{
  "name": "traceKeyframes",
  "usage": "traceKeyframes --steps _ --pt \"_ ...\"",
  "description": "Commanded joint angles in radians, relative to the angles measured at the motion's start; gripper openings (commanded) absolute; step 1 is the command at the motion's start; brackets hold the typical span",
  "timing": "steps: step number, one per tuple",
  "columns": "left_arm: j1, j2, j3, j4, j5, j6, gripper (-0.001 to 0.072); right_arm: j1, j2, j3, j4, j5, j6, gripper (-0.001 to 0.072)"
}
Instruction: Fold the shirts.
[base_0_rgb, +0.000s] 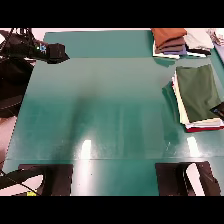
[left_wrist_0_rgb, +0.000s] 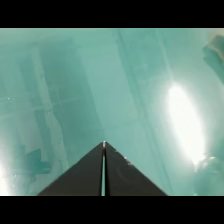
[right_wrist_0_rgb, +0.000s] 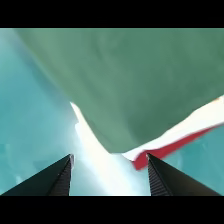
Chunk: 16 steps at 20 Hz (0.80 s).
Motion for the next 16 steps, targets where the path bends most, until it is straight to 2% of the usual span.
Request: traceKeyframes --steps 1,3,9,12,13,14,16 --pt "0.0 0.0 0.0 0.0 0.005 0.0 0.0026 0.019 0.046 0.073 0.134 0.011 0.0 0.0535" --pt "0.0 0.0 0.0 0.0 0.007 0.0 0.0026 0.121 0.041 0.121 0.177 -0.002 0.001 0.0535" --pt "0.0 0.0 0.0 0.0 0.009 0.0 0.0026 0.57 -0.108 0.204 0.165 -0.058 0.002 0.0514" --pt "0.0 0.0 0.0 0.0 0.009 0.0 0.0026 0.732 -0.203 0.246 0.161 -0.08 0.001 0.0384" --pt "0.0 0.0 0.0 0.0 0.009 0.0 0.0026 0.773 -0.232 0.262 0.161 -0.085 0.0 0.0179" --pt "0.0 0.0 0.0 0.0 0.009 0.0 0.0026 0.803 -0.253 0.273 0.162 -0.093 0.0 0.0019" --pt "0.0 0.0 0.0 0.0 0.009 0.0 0.0026 0.848 -0.282 0.285 0.163 -0.119 0.0 0.002"
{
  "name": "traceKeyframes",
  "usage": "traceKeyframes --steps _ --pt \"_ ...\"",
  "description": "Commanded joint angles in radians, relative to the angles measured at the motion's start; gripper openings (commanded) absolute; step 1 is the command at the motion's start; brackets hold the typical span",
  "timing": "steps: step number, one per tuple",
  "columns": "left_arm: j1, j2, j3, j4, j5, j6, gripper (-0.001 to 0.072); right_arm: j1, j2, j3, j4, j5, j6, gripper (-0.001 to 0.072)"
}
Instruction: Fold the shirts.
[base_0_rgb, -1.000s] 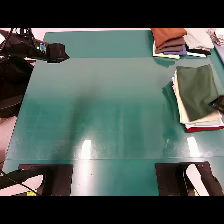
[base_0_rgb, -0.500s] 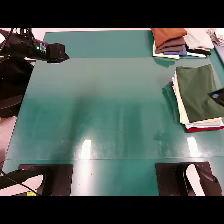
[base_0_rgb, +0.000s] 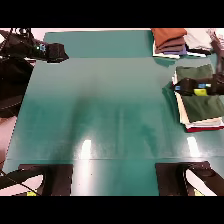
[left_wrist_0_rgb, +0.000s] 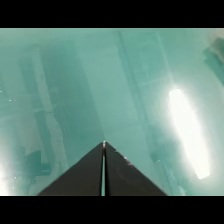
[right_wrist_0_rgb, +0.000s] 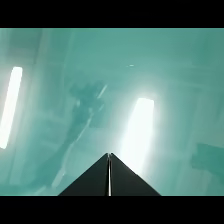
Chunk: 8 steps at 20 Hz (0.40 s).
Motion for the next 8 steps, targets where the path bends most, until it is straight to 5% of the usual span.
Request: traceKeyframes --steps 1,8 --pt "0.0 0.0 0.0 0.0 0.0 0.0 0.0026 0.115 -0.063 0.028 0.002 -0.048 -0.001 0.002" --pt "0.0 0.0 0.0 0.0 0.0 0.0 0.0026 0.135 -0.061 0.028 0.003 -0.069 0.0 0.0021"
